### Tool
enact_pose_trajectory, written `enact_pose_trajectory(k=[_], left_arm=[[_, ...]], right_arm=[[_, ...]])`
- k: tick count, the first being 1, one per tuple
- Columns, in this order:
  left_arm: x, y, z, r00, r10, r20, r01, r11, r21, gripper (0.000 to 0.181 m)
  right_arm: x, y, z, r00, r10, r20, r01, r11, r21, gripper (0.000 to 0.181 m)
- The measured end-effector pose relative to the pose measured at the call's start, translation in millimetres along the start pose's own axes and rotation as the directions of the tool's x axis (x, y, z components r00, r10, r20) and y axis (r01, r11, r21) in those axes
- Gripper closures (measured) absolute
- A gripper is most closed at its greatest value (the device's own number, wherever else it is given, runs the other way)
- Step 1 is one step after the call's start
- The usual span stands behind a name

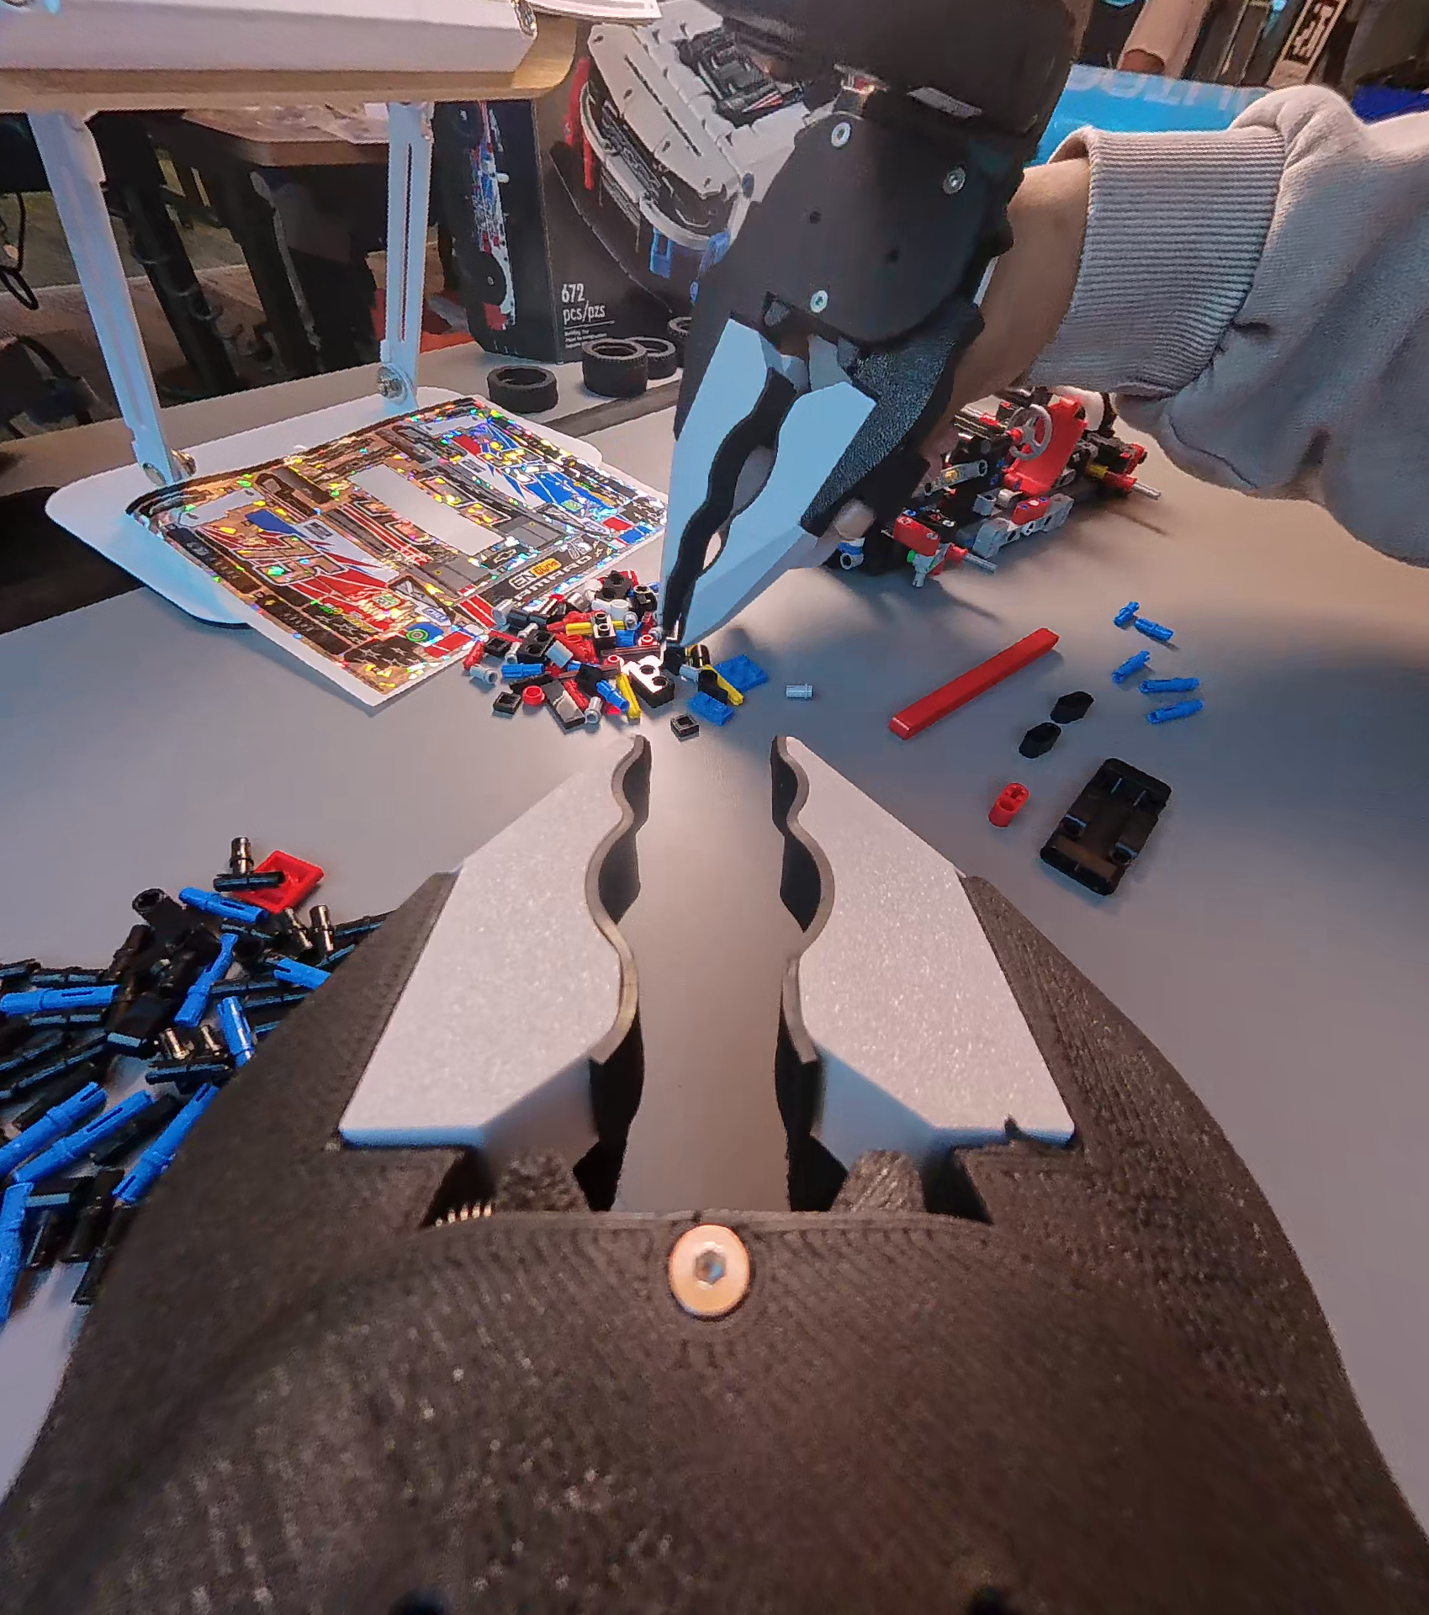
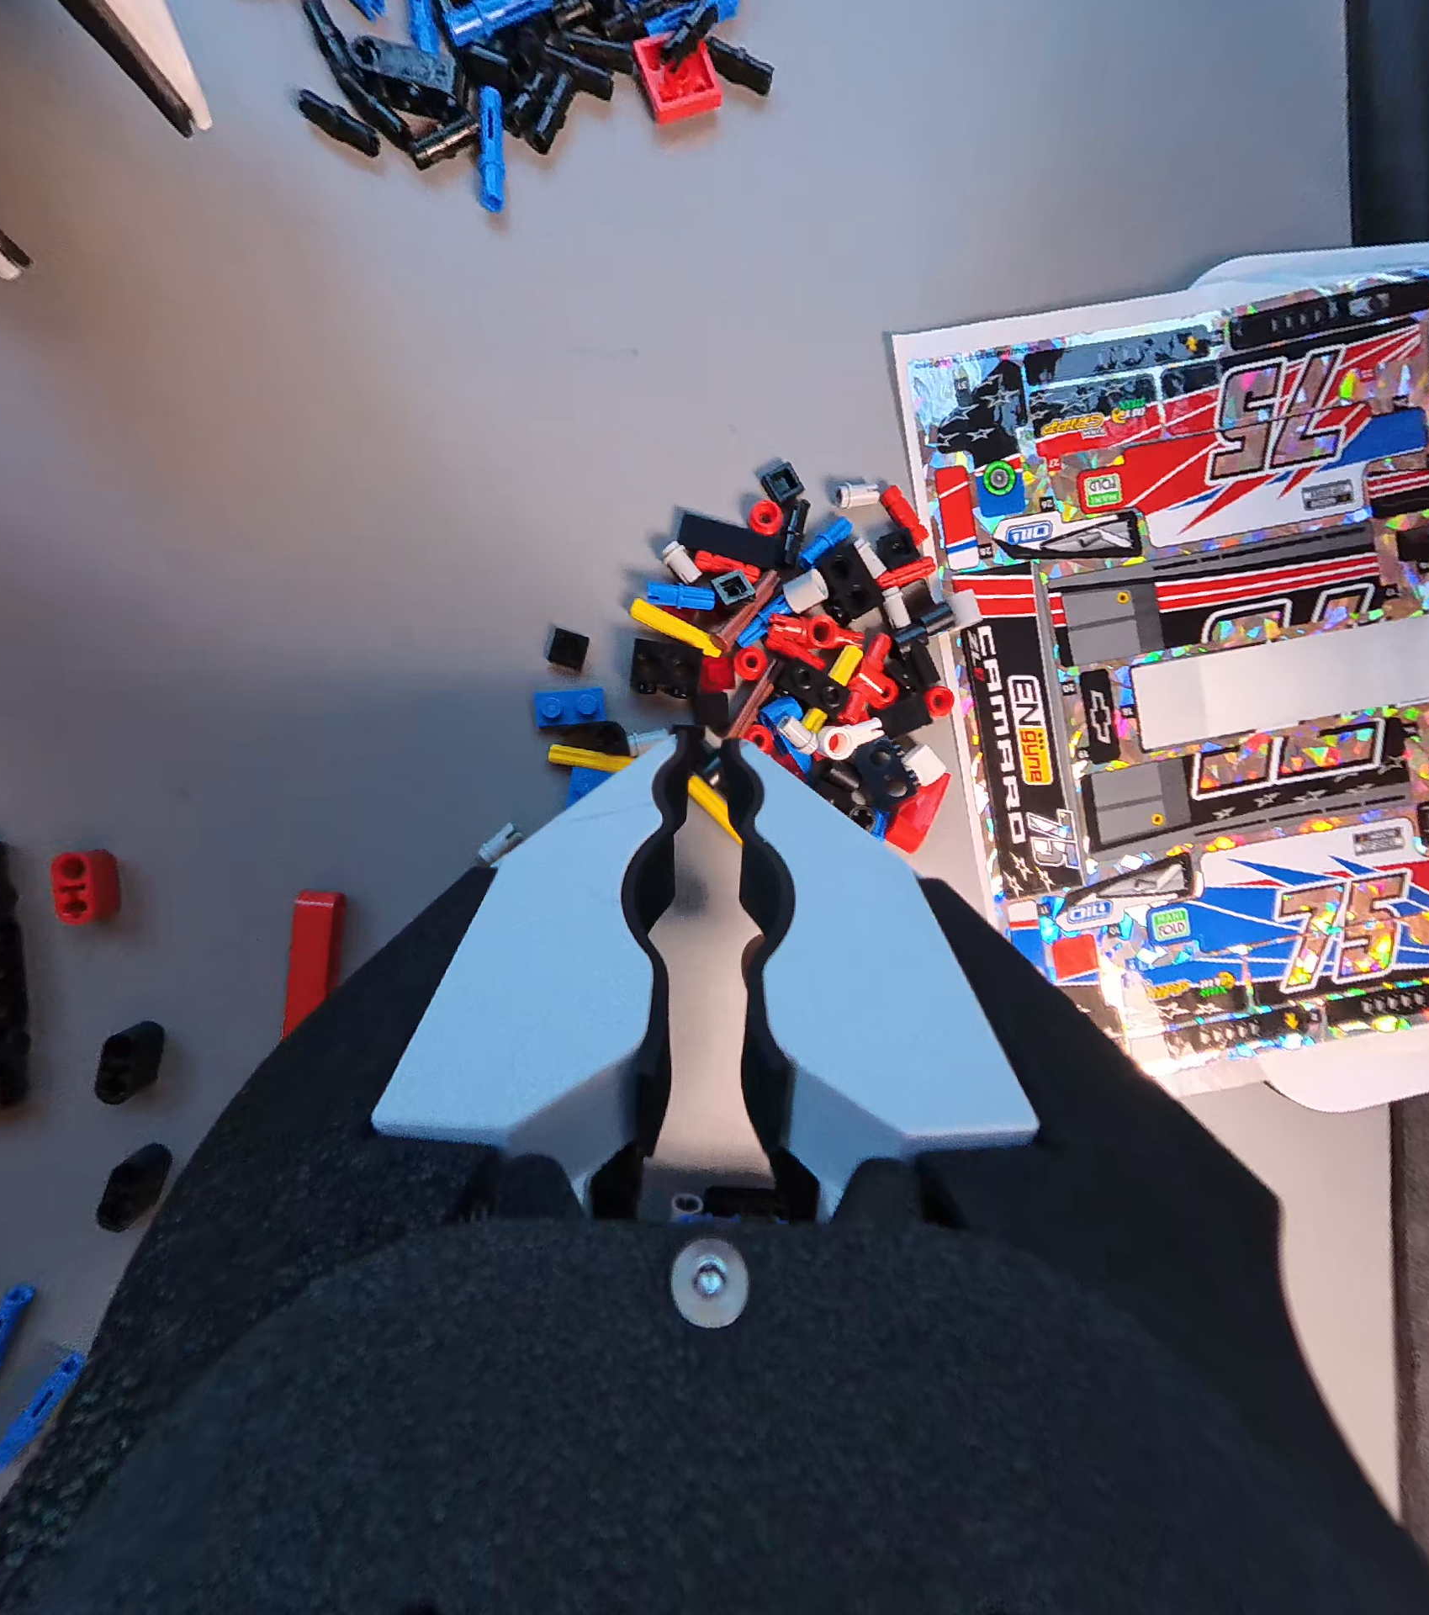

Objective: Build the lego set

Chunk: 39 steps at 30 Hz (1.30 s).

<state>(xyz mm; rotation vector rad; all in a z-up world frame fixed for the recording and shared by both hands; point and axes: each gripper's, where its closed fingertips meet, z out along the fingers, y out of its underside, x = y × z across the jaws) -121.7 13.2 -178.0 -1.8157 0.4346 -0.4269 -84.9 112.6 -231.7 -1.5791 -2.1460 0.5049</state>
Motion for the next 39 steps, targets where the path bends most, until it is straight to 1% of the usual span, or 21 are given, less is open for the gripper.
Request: enact_pose_trajectory(k=[3,6,10,12,15,17,19,23,27,35,39], left_arm=[[0,0,0,1.000,0.000,-0.002,0.000,1.000,0.001,0.155],[0,0,0,1.000,-0.004,-0.005,0.004,1.000,0.003,0.155],[0,-1,-1,1.000,-0.007,-0.007,0.007,1.000,0.005,0.155],[0,-1,-1,1.000,-0.006,-0.006,0.006,1.000,0.005,0.155],[0,0,0,1.000,-0.004,-0.006,0.004,1.000,0.003,0.155],[1,0,0,1.000,-0.001,-0.007,0.001,1.000,0.001,0.155],[1,0,0,1.000,0.003,-0.005,-0.003,1.000,0.000,0.155],[1,0,0,1.000,0.005,-0.002,-0.005,1.000,0.001,0.155],[1,0,-1,1.000,0.011,0.000,-0.011,1.000,0.001,0.155],[1,0,-1,1.000,0.008,-0.010,-0.008,1.000,0.000,0.155],[2,0,-1,1.000,0.012,-0.010,-0.012,1.000,0.001,0.155]], right_arm=[[2,2,5,1.000,0.008,-0.008,-0.008,1.000,-0.008,0.177],[6,8,6,1.000,0.023,-0.015,-0.024,0.999,-0.025,0.181],[17,15,2,0.998,0.034,-0.055,-0.037,0.998,-0.054,0.181],[23,10,-3,0.996,0.044,-0.082,-0.047,0.998,-0.034,0.181],[32,-7,-10,0.991,0.069,-0.116,-0.066,0.997,0.031,0.180],[32,-18,-7,0.990,0.089,-0.108,-0.082,0.995,0.065,0.178],[29,-26,2,0.991,0.102,-0.080,-0.097,0.993,0.065,0.176],[26,-36,24,0.996,0.078,-0.044,-0.077,0.997,0.015,0.174],[22,-42,35,0.998,0.065,-0.008,-0.065,0.998,-0.026,0.175],[23,-41,37,0.998,0.059,0.032,-0.055,0.992,-0.115,0.177],[23,-39,37,0.996,0.066,0.057,-0.056,0.985,-0.161,0.174]])
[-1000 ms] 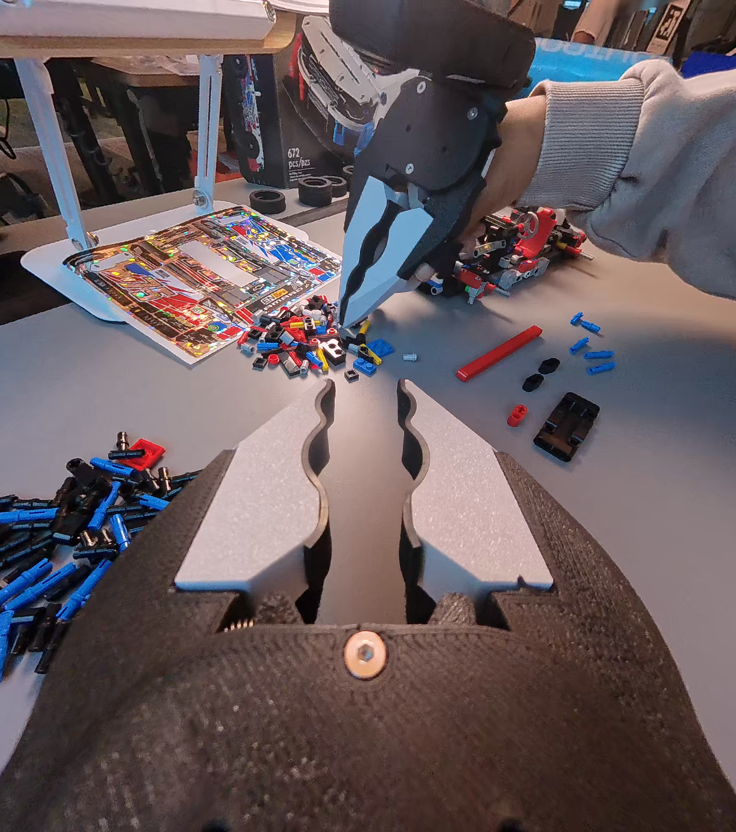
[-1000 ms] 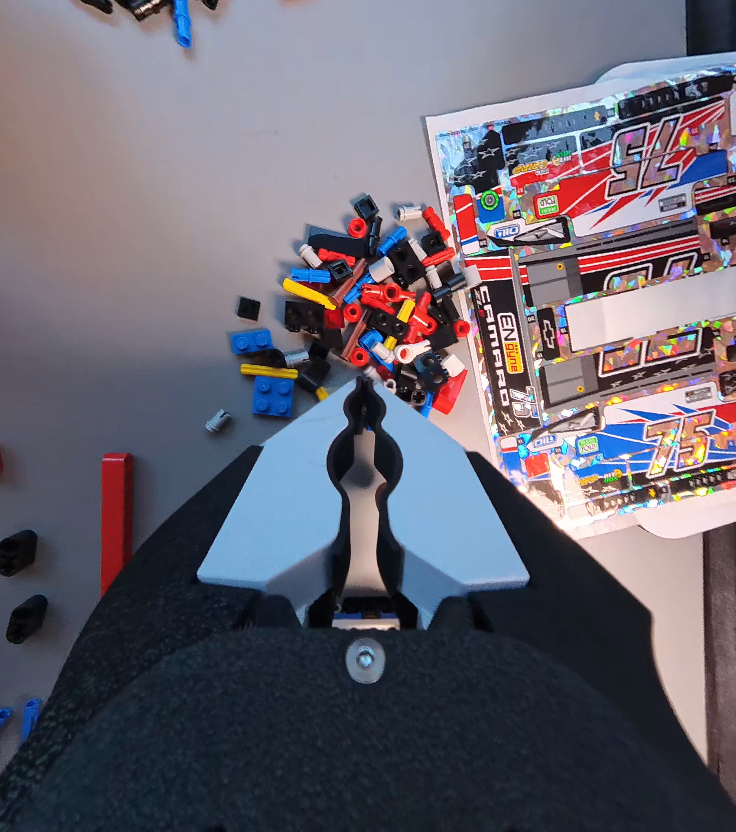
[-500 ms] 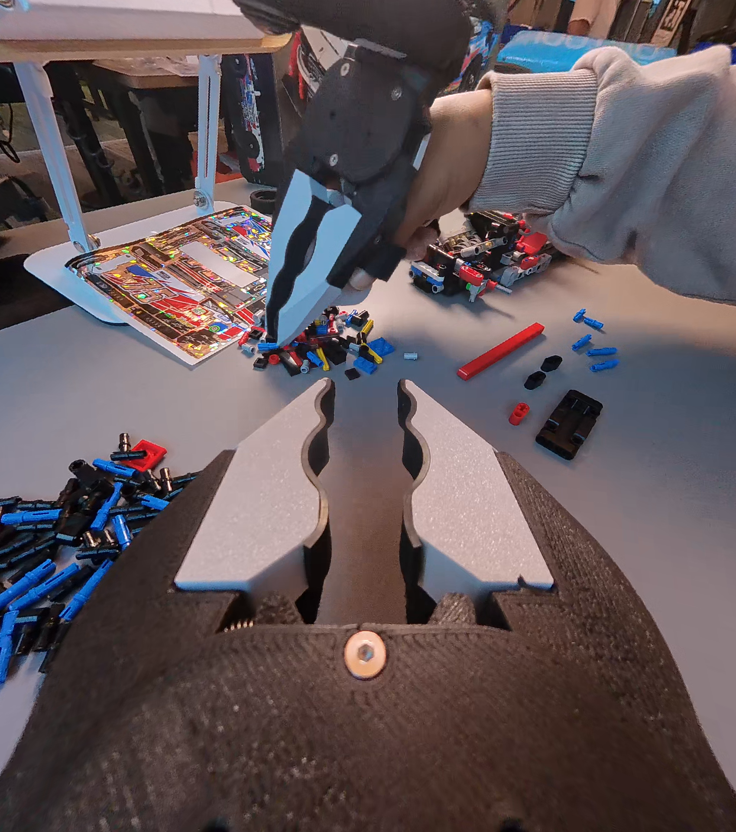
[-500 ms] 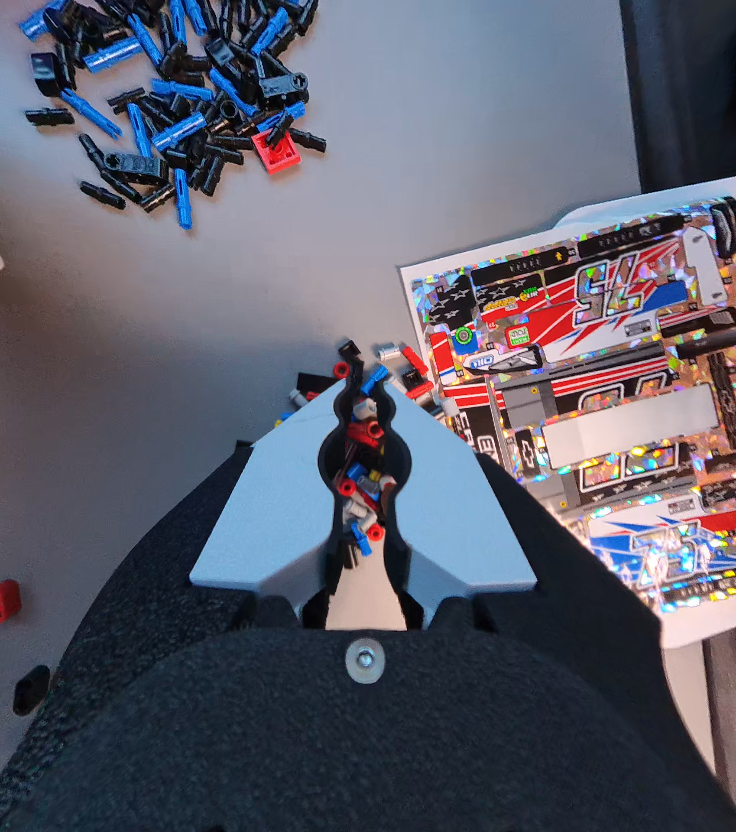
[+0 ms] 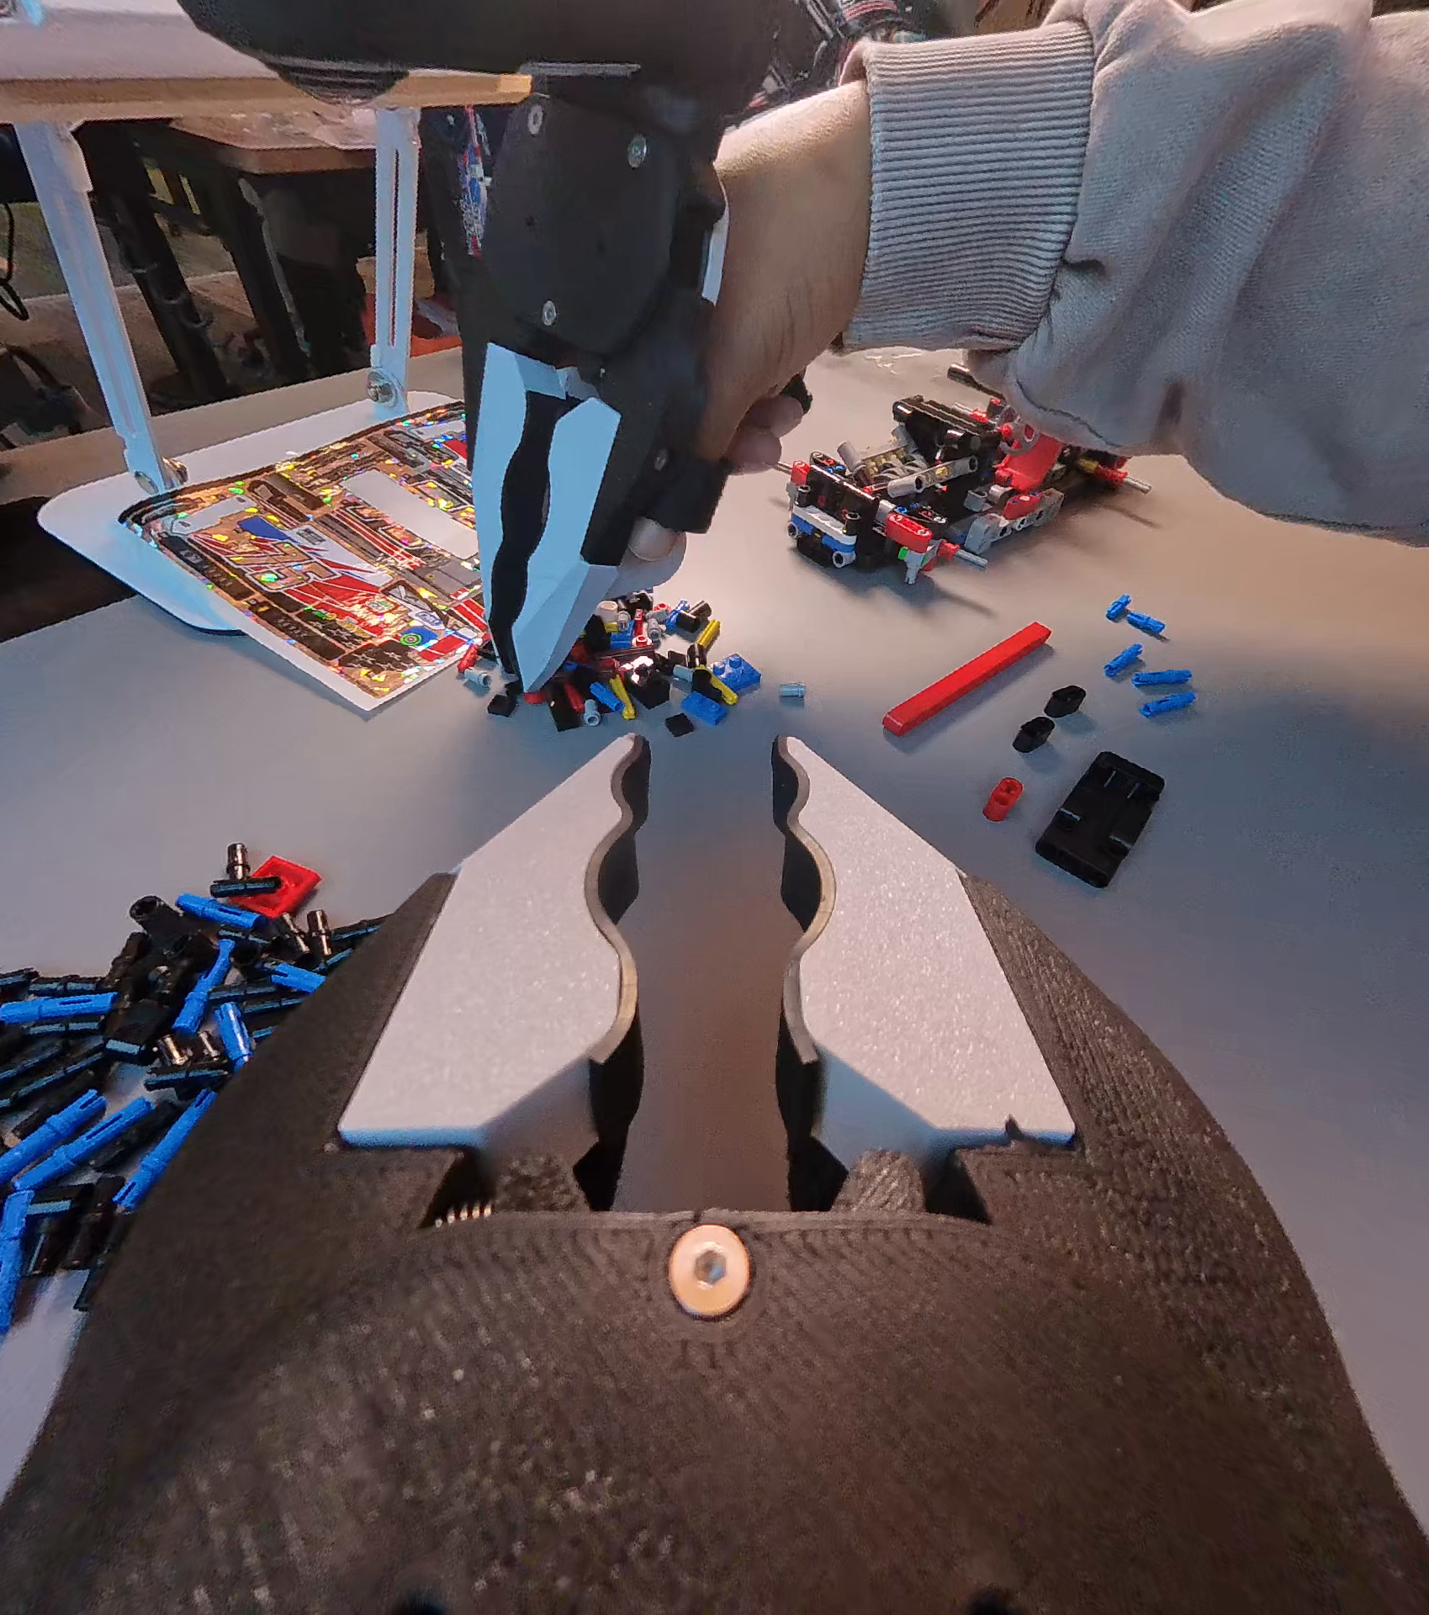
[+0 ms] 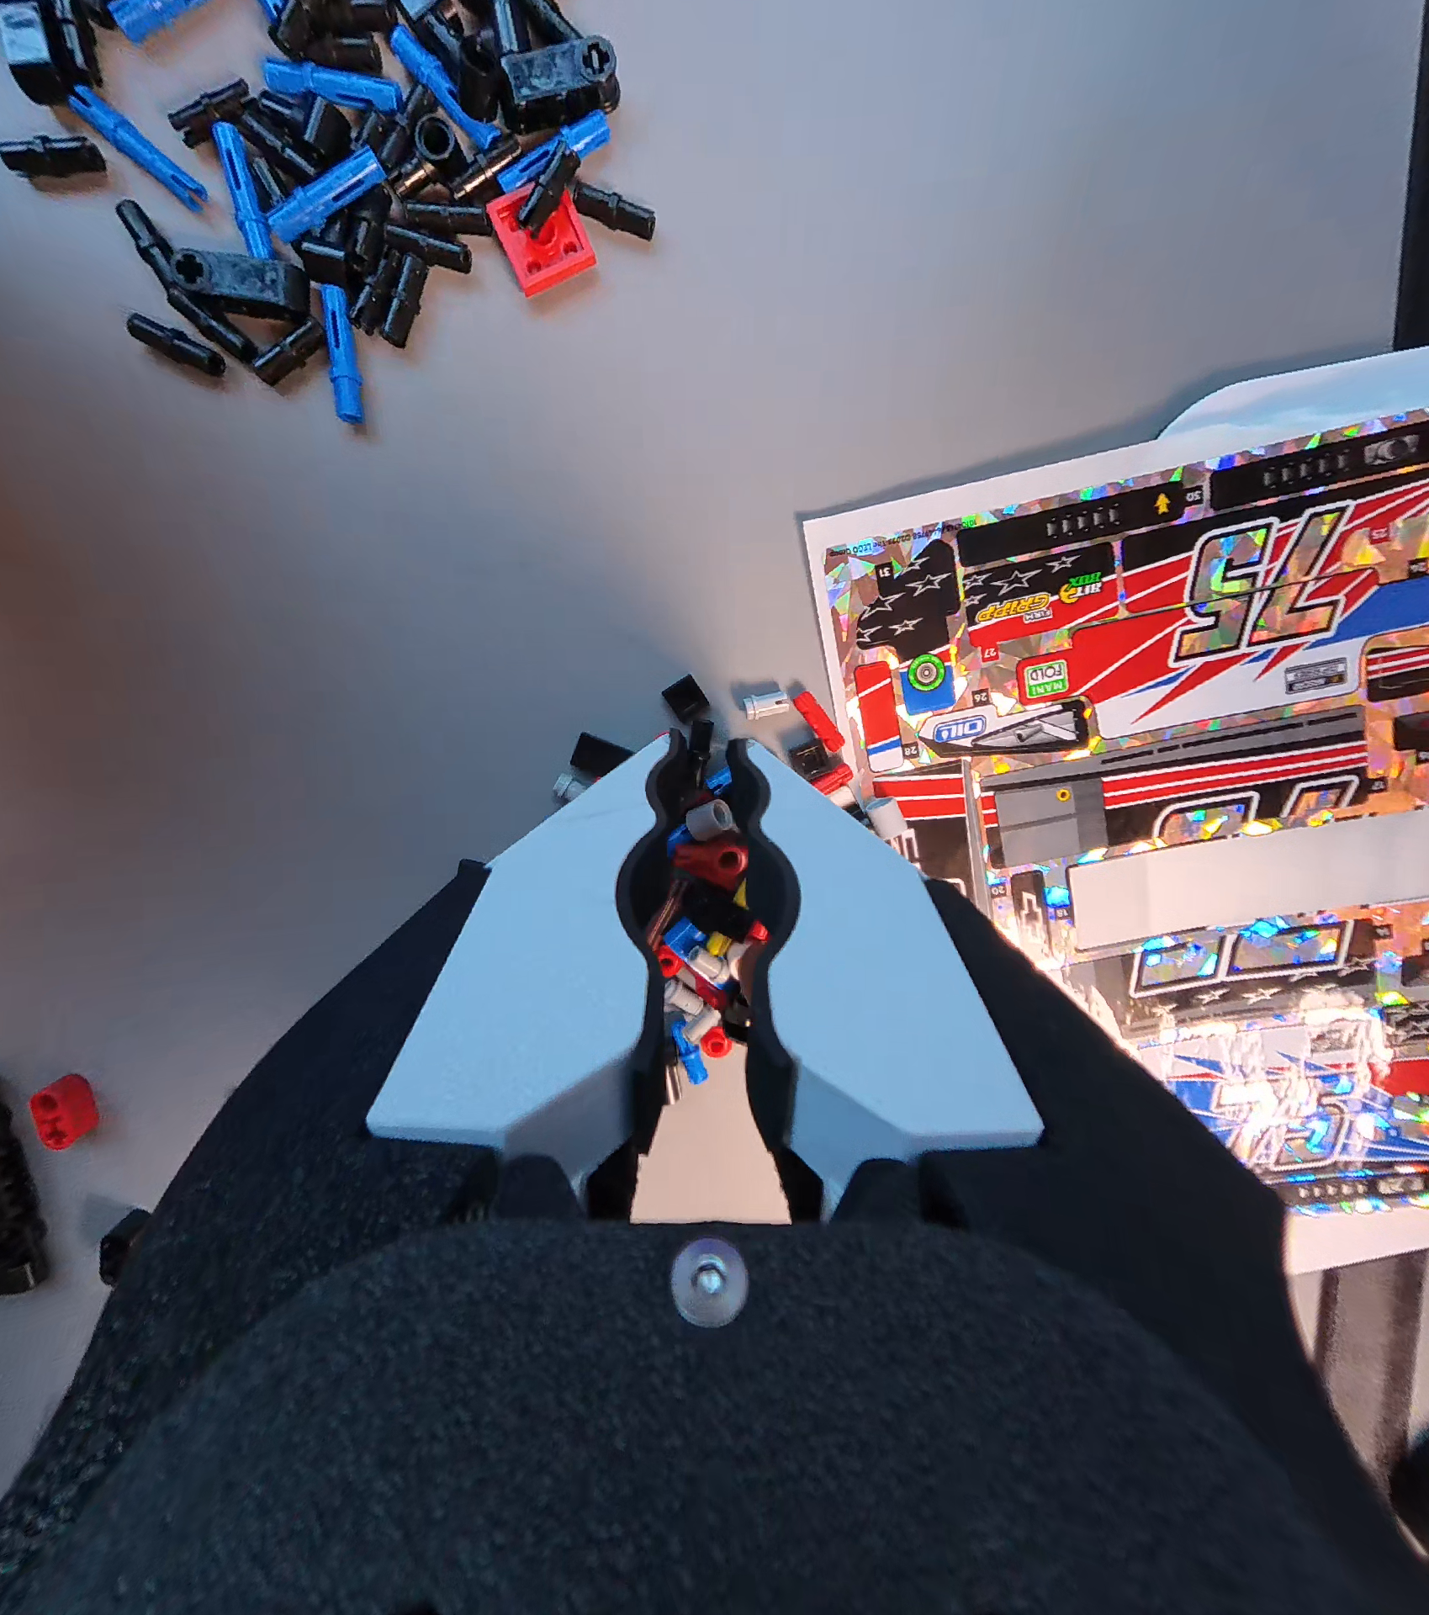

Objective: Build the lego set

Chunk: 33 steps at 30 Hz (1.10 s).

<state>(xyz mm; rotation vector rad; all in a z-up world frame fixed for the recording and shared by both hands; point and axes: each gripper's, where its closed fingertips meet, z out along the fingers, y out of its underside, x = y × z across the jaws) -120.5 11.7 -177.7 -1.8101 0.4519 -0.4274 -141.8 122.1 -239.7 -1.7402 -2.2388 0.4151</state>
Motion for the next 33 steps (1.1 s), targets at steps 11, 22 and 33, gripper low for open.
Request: enact_pose_trajectory(k=[11,22,33], left_arm=[[1.3,0.8,0.5,1.000,0.010,-0.003,-0.010,1.000,-0.006,0.155],[2.3,1.2,0.4,1.000,0.022,-0.002,-0.022,1.000,-0.010,0.155],[3.3,1.4,0.3,0.999,0.032,-0.002,-0.032,0.999,-0.011,0.155]], right_arm=[[-1.1,-1.8,1.6,0.999,0.013,0.038,-0.012,0.999,-0.040,0.180],[-0.9,-4.6,3.2,0.999,-0.025,0.020,0.026,0.998,-0.050,0.178],[3.4,-0.1,1.2,1.000,-0.024,-0.013,0.023,0.999,-0.038,0.180]])
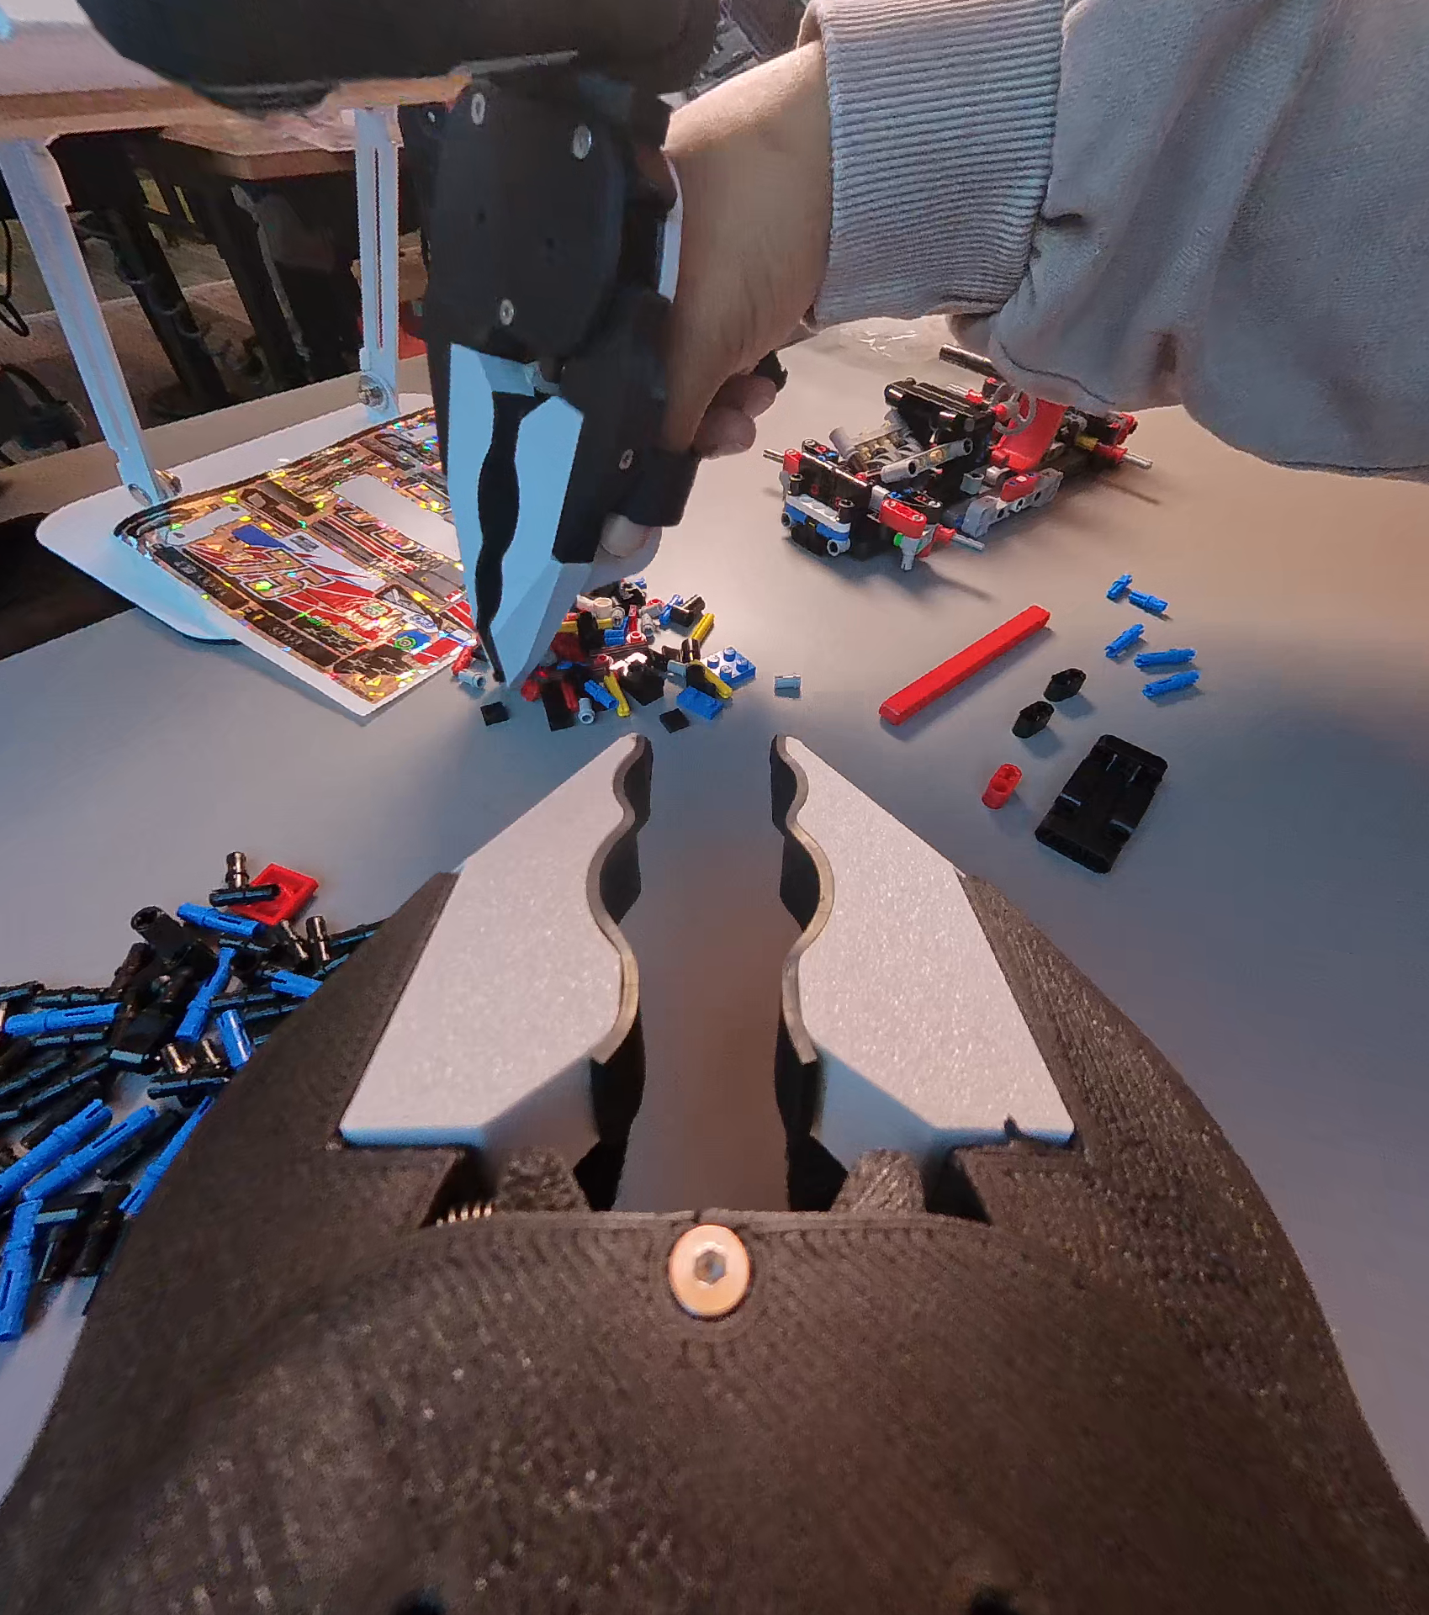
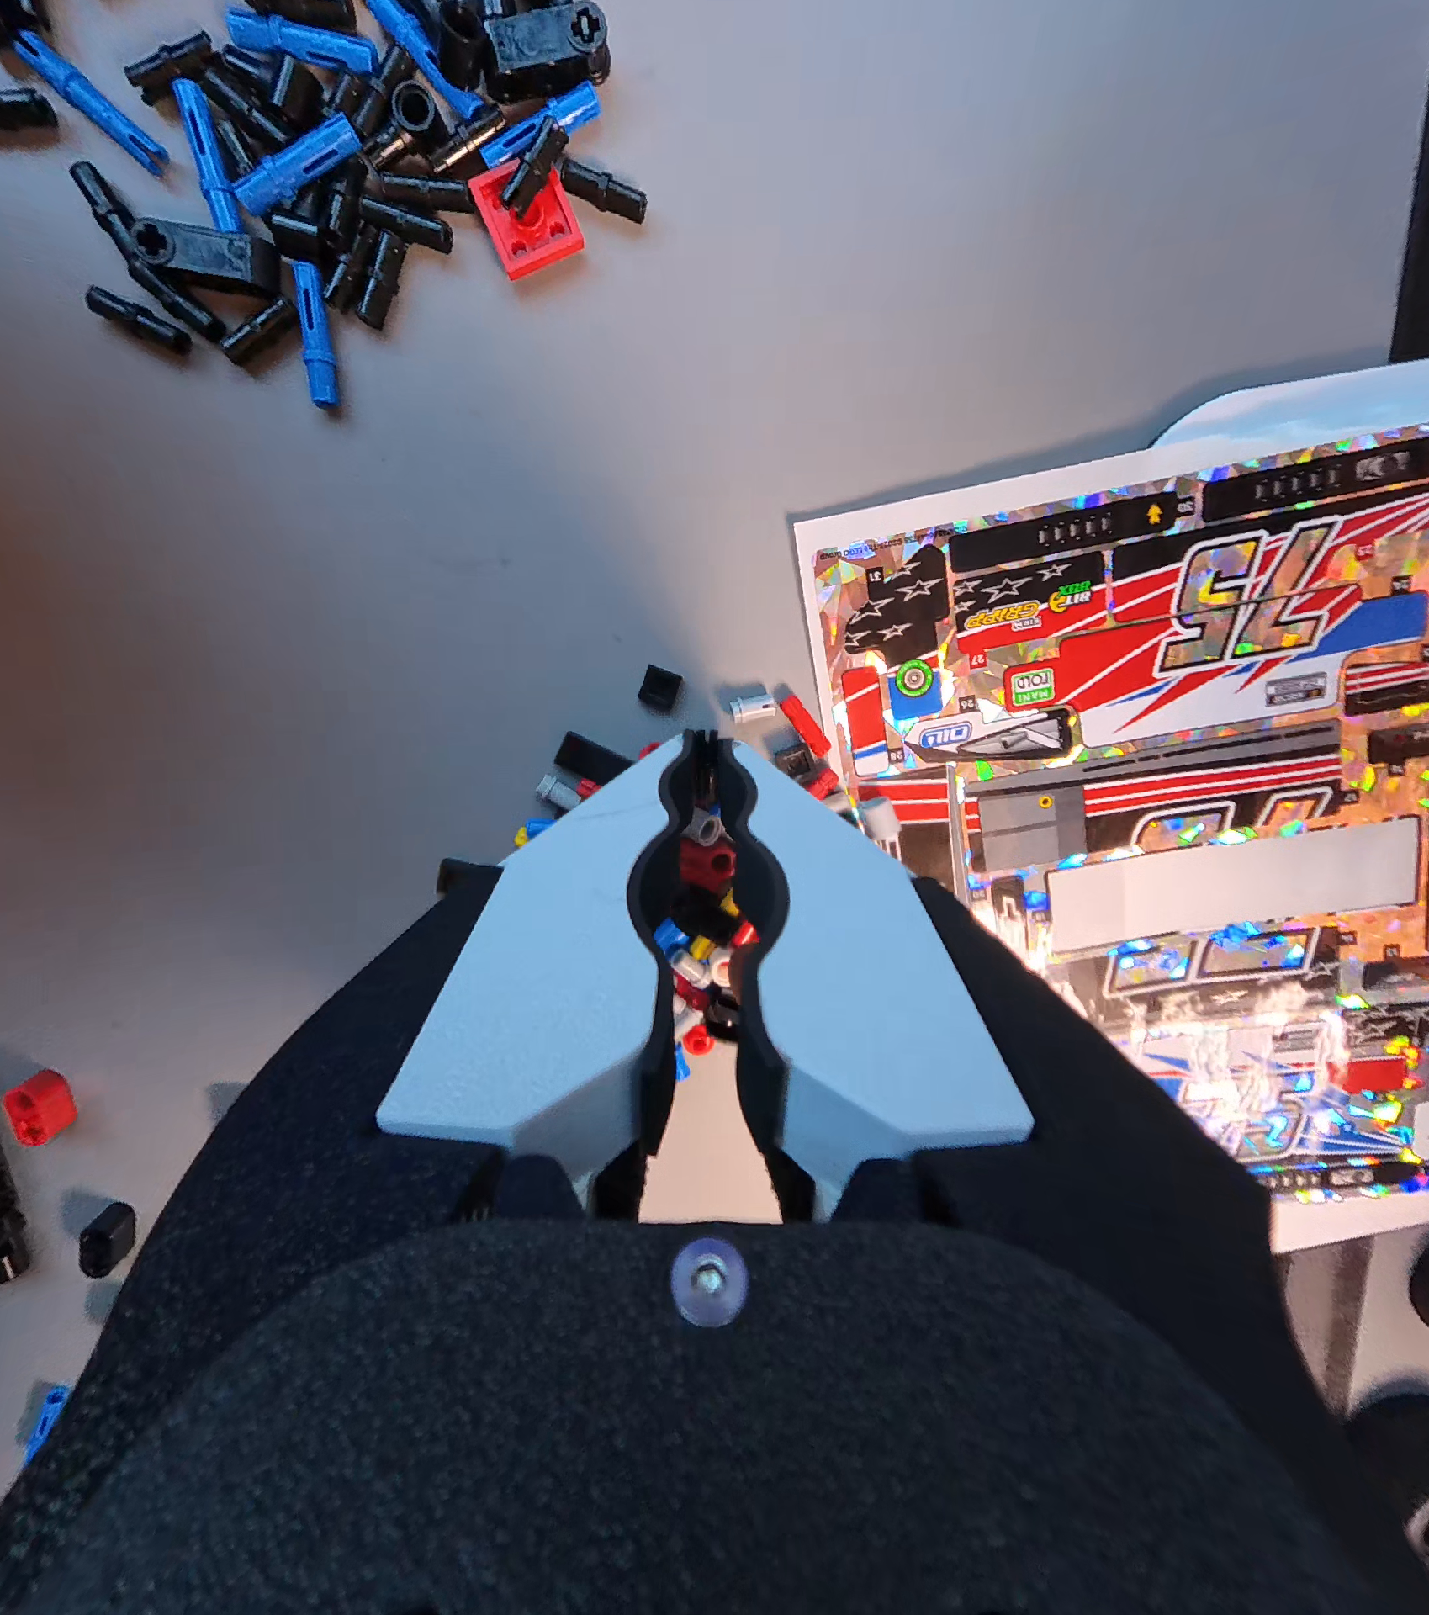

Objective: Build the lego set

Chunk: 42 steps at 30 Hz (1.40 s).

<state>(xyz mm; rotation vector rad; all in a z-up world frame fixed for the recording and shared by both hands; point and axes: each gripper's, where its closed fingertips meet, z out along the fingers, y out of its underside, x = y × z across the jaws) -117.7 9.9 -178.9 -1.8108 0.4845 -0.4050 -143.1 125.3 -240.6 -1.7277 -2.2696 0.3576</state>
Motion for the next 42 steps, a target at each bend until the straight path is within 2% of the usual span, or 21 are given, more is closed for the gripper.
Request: enact_pose_trajectory(k=[5,8,10,12,15,22,25,32,37,39,42], left_arm=[[0,0,0,1.000,0.004,0.004,-0.004,1.000,-0.003,0.155],[-1,1,0,1.000,0.019,0.013,-0.019,1.000,-0.008,0.155],[-1,1,-1,1.000,0.026,0.017,-0.026,1.000,-0.007,0.155],[0,1,0,0.999,0.031,0.017,-0.031,0.999,-0.009,0.155],[2,1,1,0.999,0.044,0.014,-0.044,0.999,-0.014,0.155],[3,2,2,0.998,0.062,0.027,-0.061,0.998,-0.028,0.155],[2,2,2,0.997,0.069,0.041,-0.068,0.997,-0.032,0.155],[3,2,2,0.993,0.102,0.060,-0.100,0.994,-0.038,0.156],[5,1,2,0.991,0.120,0.056,-0.118,0.992,-0.039,0.156],[5,2,3,0.992,0.113,0.051,-0.111,0.993,-0.040,0.156],[5,2,3,0.994,0.103,0.043,-0.101,0.994,-0.038,0.156]], right_arm=[[-7,-12,-40,0.993,0.090,0.079,-0.106,0.969,0.225,0.180],[-34,-8,-79,0.979,0.131,0.153,-0.178,0.918,0.354,0.180],[-57,6,-103,0.981,0.129,0.147,-0.179,0.895,0.408,0.179],[-80,30,-121,0.980,0.157,0.123,-0.195,0.884,0.424,0.180],[-109,82,-130,0.968,0.241,0.066,-0.248,0.892,0.379,0.179],[-144,213,-122,0.887,0.448,-0.109,-0.418,0.882,0.220,0.179],[-152,243,-117,0.850,0.511,-0.127,-0.482,0.852,0.206,0.179],[-147,258,-105,0.829,0.530,-0.181,-0.492,0.843,0.215,0.177],[-141,253,-111,0.836,0.511,-0.201,-0.470,0.855,0.221,0.174],[-134,237,-123,0.842,0.498,-0.205,-0.439,0.855,0.276,0.174],[-118,190,-147,0.869,0.446,-0.215,-0.340,0.853,0.396,0.174]])
